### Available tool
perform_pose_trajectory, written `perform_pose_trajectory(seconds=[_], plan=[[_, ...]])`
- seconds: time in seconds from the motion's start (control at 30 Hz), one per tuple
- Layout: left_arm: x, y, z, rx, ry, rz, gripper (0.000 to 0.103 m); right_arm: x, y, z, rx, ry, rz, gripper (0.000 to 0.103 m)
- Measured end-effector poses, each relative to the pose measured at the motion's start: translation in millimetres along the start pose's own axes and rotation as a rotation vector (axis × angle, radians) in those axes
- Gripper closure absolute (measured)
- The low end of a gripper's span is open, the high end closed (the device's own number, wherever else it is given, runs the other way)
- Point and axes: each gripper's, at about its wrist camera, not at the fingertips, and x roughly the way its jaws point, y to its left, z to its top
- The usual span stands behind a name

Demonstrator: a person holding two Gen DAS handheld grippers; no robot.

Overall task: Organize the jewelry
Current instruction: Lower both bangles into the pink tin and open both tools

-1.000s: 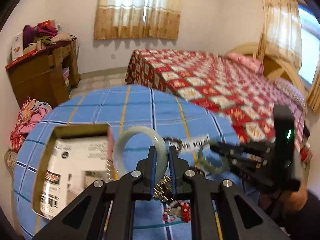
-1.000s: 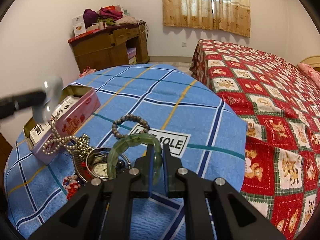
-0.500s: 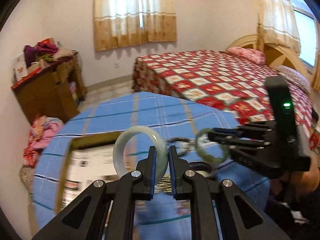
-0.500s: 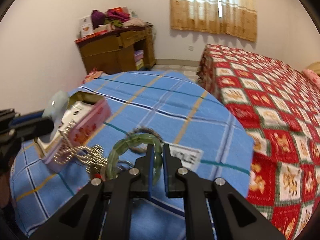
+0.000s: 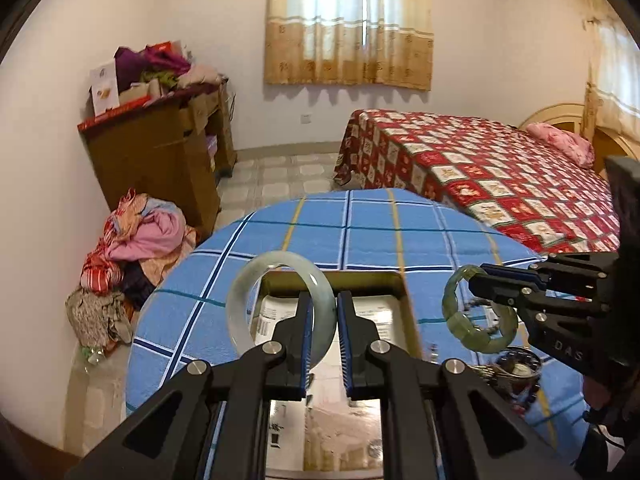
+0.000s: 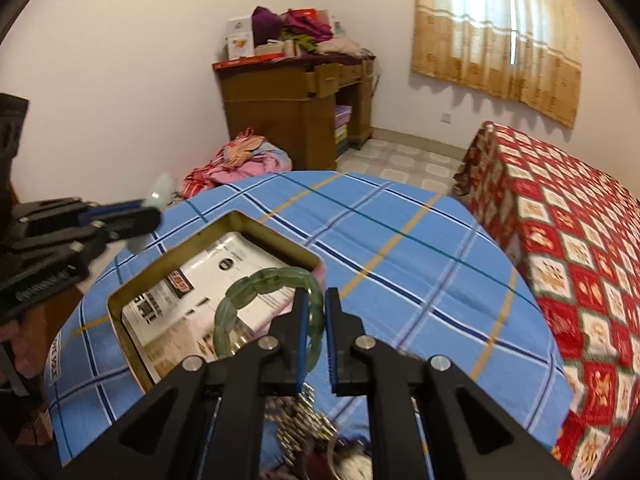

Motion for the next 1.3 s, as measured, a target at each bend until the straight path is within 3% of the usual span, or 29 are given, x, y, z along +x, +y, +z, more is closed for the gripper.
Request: perform_pose_trajectory(seconds=[0.5, 0.8, 1.0, 1.1, 1.2, 1.23, 1.27, 1.3], plan=[[60.6, 3.6, -1.6, 0.033, 0.106, -0.015, 0.091, 64.6, 20.1, 11.0, -0.066, 0.086, -0.016, 0.092], [91.2, 8.0, -8.2, 0.029, 0.181, -0.006, 0.091, 86.2, 29.7, 4.9, -0.139, 0.125, -0.09, 0.092], [93.4, 9.7, -4.3, 0.021, 0.174, -0.009, 0.09, 92.5, 32.8, 7.1, -0.156, 0.132, -0.104, 0.091], [89.6, 11.3, -2.9, 0.021, 0.151, 0.0, 0.084, 88.2, 32.4, 6.6, -0.145, 0.116, -0.097, 0.085], [77.4, 15.8, -2.1, -0.003, 0.122, 0.021, 0.063, 77.4, 27.3, 6.1, -0.117, 0.091, -0.078, 0.074], [70.5, 18.3, -0.5, -0.013, 0.1, 0.017, 0.05, 70.4, 24.5, 6.0, -0.105, 0.076, -0.071, 0.065], [62.1, 20.7, 0.8, -0.024, 0.074, 0.018, 0.043, 64.4, 22.3, 5.4, -0.091, 0.064, -0.069, 0.046], [52.7, 22.6, 1.2, -0.032, 0.05, 0.027, 0.039, 60.6, 21.0, 5.3, -0.081, 0.053, -0.067, 0.04]])
